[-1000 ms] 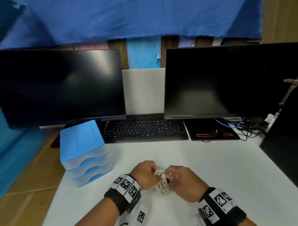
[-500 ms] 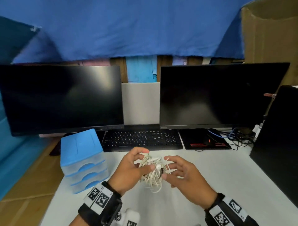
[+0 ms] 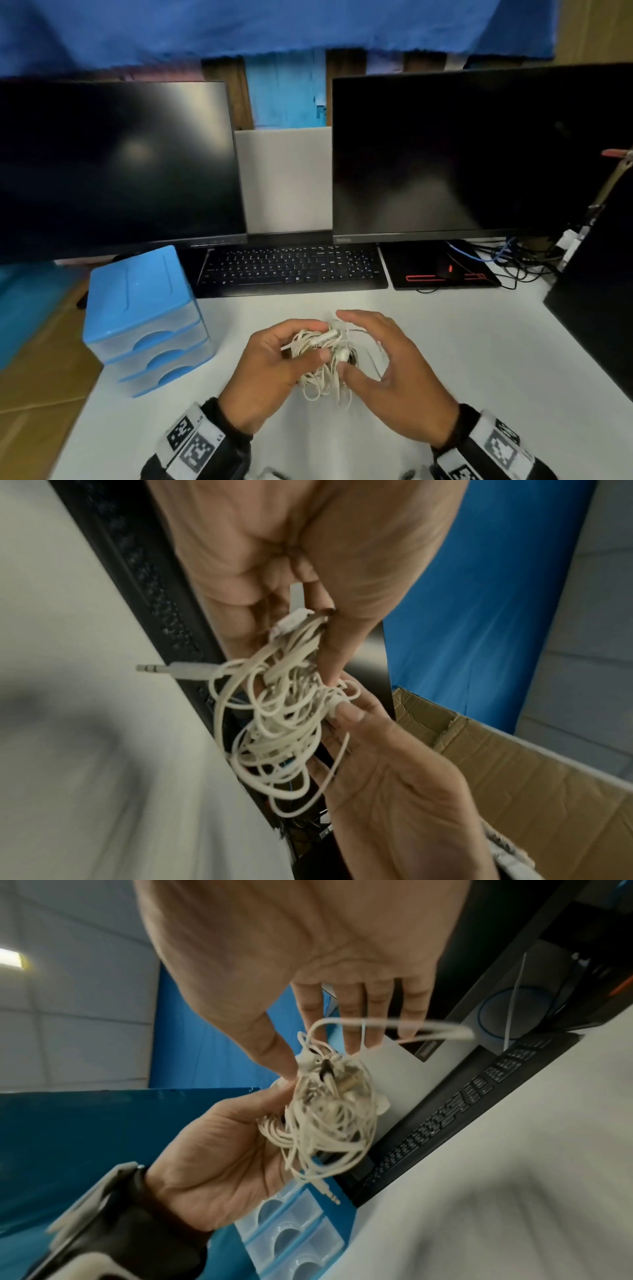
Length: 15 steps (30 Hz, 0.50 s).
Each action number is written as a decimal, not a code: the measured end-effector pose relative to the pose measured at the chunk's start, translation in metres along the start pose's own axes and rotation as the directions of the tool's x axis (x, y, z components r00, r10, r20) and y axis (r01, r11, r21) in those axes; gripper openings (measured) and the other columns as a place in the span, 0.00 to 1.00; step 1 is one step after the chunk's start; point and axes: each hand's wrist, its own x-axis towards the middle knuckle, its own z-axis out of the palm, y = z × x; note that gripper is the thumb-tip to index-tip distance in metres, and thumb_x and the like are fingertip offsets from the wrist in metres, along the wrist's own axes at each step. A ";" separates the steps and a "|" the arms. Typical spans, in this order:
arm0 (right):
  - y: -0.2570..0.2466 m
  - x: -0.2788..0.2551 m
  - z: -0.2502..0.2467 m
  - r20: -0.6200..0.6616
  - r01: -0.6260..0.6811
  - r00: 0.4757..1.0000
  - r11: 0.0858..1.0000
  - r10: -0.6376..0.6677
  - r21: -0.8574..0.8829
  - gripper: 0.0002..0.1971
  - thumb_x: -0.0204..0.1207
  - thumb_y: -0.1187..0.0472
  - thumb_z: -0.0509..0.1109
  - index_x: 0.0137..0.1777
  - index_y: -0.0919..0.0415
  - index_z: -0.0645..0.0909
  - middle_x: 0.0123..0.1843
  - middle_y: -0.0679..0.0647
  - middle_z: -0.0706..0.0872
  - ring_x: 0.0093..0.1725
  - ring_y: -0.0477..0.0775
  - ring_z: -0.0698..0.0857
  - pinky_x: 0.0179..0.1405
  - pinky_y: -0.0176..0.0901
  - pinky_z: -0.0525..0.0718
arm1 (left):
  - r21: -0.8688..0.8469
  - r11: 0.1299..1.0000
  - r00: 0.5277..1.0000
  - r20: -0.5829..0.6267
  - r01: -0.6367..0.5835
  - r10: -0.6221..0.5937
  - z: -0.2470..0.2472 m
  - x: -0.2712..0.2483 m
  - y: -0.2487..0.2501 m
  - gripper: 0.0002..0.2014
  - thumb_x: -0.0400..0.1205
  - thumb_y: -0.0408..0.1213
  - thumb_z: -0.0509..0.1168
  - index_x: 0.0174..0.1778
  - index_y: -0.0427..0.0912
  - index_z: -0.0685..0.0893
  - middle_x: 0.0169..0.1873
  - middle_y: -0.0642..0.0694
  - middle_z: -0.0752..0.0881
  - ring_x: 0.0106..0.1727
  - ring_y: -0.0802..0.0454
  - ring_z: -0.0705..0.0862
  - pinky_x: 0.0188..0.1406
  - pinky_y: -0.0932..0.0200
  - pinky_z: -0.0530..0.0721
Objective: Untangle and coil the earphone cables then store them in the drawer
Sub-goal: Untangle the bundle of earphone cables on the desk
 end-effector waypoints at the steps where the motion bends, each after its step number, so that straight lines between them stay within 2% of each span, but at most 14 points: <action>1: -0.004 0.001 0.000 0.005 0.009 1.000 1.000 -0.009 0.014 0.28 0.70 0.55 0.75 0.70 0.37 0.75 0.67 0.33 0.79 0.73 0.40 0.73 0.69 0.27 0.69 | 0.015 0.999 0.999 -0.005 -0.037 0.037 -0.001 -0.001 0.002 0.15 0.68 0.24 0.76 0.50 0.40 0.91 0.43 0.40 0.92 0.40 0.48 0.89 0.39 0.57 0.85; 3: -0.010 0.002 -0.001 0.000 0.030 1.000 0.998 -0.030 0.063 0.26 0.71 0.58 0.76 0.68 0.41 0.78 0.66 0.36 0.80 0.72 0.38 0.75 0.67 0.23 0.68 | 0.068 0.993 0.995 -0.030 -0.095 0.097 0.000 -0.005 0.004 0.16 0.68 0.23 0.77 0.49 0.43 0.91 0.41 0.41 0.92 0.39 0.49 0.89 0.39 0.60 0.86; 5: -0.014 0.002 0.001 -0.022 0.060 0.998 0.993 -0.058 0.106 0.22 0.73 0.62 0.77 0.66 0.46 0.81 0.65 0.39 0.82 0.70 0.38 0.77 0.65 0.20 0.70 | 0.094 0.989 0.992 -0.051 -0.111 0.116 0.001 -0.008 0.005 0.21 0.65 0.25 0.79 0.52 0.46 0.90 0.43 0.44 0.91 0.39 0.49 0.90 0.40 0.59 0.87; 8: -0.015 0.001 0.003 -0.053 0.049 0.998 0.990 -0.042 0.135 0.13 0.77 0.65 0.74 0.57 0.48 0.87 0.54 0.41 0.89 0.60 0.42 0.85 0.59 0.30 0.81 | 0.066 0.995 0.996 -0.037 -0.075 0.077 0.003 -0.012 0.004 0.28 0.63 0.22 0.80 0.58 0.47 0.88 0.46 0.45 0.91 0.42 0.45 0.91 0.41 0.52 0.89; 11: -0.011 -0.001 0.000 -0.096 0.016 0.995 0.992 -0.005 0.122 0.09 0.77 0.65 0.74 0.49 0.48 0.89 0.44 0.44 0.91 0.50 0.46 0.88 0.54 0.35 0.84 | 0.065 0.996 0.998 0.006 -0.062 0.061 0.004 -0.014 0.005 0.25 0.64 0.25 0.80 0.56 0.46 0.88 0.47 0.44 0.92 0.42 0.45 0.91 0.41 0.55 0.88; 15: -0.006 -0.005 -0.006 -0.149 -0.035 0.987 0.981 0.064 0.191 0.09 0.76 0.66 0.75 0.43 0.49 0.89 0.41 0.48 0.90 0.43 0.46 0.88 0.46 0.38 0.87 | 0.034 0.999 0.998 0.057 -0.013 0.011 0.005 -0.008 0.009 0.20 0.70 0.30 0.75 0.60 0.42 0.87 0.51 0.40 0.92 0.48 0.44 0.91 0.47 0.53 0.89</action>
